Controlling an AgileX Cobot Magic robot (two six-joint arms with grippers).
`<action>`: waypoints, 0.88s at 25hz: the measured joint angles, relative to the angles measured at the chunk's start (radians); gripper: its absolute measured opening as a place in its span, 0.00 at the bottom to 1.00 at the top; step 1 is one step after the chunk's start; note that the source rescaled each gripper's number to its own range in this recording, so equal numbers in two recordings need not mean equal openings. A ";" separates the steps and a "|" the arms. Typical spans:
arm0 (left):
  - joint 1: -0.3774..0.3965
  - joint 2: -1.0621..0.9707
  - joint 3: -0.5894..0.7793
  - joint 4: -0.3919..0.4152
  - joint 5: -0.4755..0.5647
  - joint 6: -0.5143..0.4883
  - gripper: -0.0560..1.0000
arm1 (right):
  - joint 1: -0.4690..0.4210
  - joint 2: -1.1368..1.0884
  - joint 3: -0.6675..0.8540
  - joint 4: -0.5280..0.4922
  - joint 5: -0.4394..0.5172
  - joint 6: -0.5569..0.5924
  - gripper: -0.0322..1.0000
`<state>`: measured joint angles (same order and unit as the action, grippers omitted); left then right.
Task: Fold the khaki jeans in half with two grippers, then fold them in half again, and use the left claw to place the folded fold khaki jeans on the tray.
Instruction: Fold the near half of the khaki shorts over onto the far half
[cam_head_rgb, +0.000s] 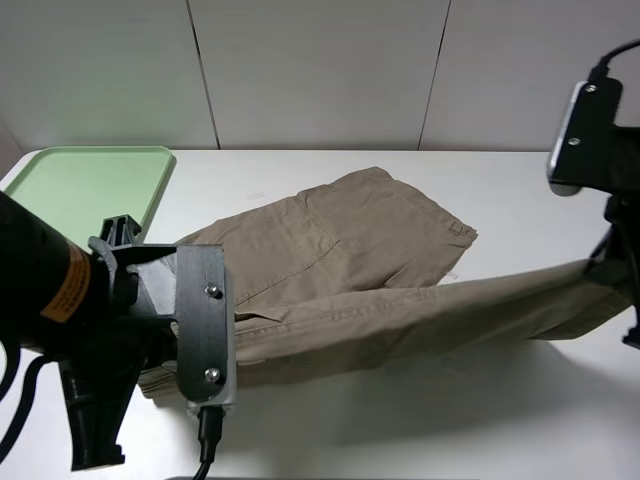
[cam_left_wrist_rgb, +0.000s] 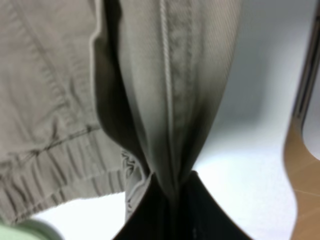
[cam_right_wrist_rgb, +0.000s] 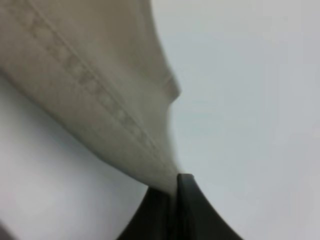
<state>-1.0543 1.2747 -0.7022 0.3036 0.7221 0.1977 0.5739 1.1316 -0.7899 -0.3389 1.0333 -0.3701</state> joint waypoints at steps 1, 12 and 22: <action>0.009 0.000 0.000 0.007 0.000 -0.018 0.05 | 0.000 0.043 -0.027 -0.015 -0.013 0.000 0.03; 0.186 0.000 0.000 0.023 -0.086 -0.060 0.05 | -0.103 0.444 -0.410 -0.051 -0.149 -0.040 0.03; 0.354 0.000 0.000 0.025 -0.188 -0.061 0.05 | -0.116 0.708 -0.696 -0.021 -0.222 -0.069 0.03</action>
<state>-0.7002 1.2747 -0.7022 0.3286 0.5344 0.1365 0.4584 1.8398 -1.4859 -0.3598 0.8115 -0.4394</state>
